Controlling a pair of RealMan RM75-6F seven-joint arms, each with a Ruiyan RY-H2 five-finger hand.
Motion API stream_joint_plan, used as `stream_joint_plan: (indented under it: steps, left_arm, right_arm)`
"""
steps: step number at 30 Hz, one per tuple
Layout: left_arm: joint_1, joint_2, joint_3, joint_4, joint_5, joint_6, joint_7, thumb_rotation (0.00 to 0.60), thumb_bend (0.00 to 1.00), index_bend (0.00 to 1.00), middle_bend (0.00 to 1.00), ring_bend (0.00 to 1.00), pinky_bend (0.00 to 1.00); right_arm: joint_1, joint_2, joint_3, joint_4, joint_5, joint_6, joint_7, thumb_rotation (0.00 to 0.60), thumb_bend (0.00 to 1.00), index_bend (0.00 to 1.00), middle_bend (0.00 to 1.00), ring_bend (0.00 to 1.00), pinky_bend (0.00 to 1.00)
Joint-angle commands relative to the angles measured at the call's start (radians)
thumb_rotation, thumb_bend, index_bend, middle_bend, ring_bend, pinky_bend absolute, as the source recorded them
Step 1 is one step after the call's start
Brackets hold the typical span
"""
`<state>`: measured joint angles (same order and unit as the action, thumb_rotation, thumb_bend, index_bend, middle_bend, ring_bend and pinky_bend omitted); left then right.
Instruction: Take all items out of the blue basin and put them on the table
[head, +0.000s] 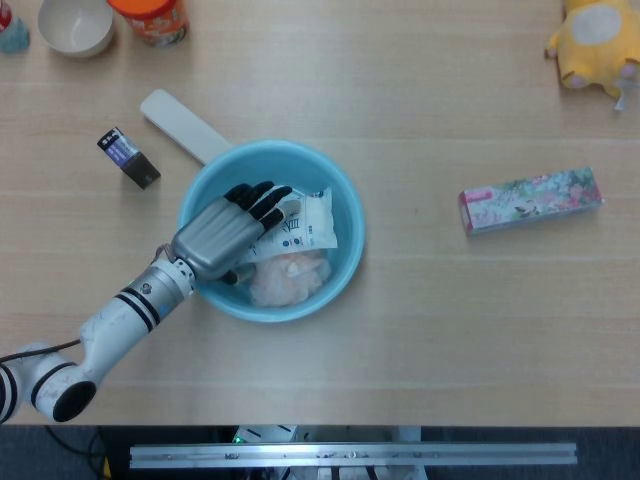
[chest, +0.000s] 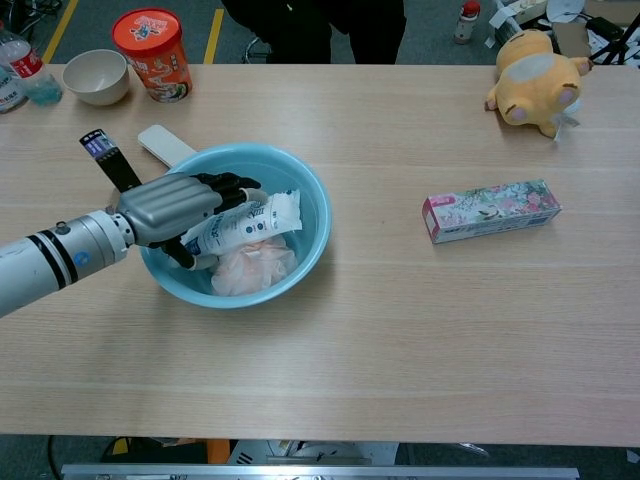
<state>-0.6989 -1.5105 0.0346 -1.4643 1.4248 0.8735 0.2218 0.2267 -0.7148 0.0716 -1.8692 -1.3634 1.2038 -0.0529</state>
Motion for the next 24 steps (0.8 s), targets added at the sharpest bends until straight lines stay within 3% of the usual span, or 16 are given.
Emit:
stream_joint_plan:
  steps: [1,7,17,24]
  left_arm:
    - [0.002,0.003,0.002,0.025,0.015,0.012,-0.007,0.600,0.29,0.03,0.00,0.00,0.15]
    - [0.008,0.009,-0.001,0.070,0.039,0.039,-0.022,0.600,0.29,0.03,0.00,0.00,0.15]
    - [-0.005,0.102,-0.016,-0.118,-0.048,-0.043,-0.072,0.600,0.29,0.07,0.04,0.00,0.16]
    - [-0.008,0.057,-0.056,-0.131,-0.118,-0.021,-0.007,0.600,0.29,0.13,0.08,0.02,0.16]
  right_arm:
    - [0.000,0.001,0.001,-0.005,0.001,0.002,-0.004,0.600,0.02,0.00,0.17,0.09,0.26]
    - [-0.004,0.006,0.001,-0.017,0.003,0.010,-0.014,0.600,0.02,0.00,0.17,0.09,0.26]
    - [-0.007,0.005,0.001,-0.014,-0.004,0.012,-0.001,0.600,0.02,0.00,0.17,0.09,0.26]
    - [-0.014,0.008,-0.003,0.002,-0.010,0.015,0.025,0.600,0.02,0.00,0.17,0.09,0.26]
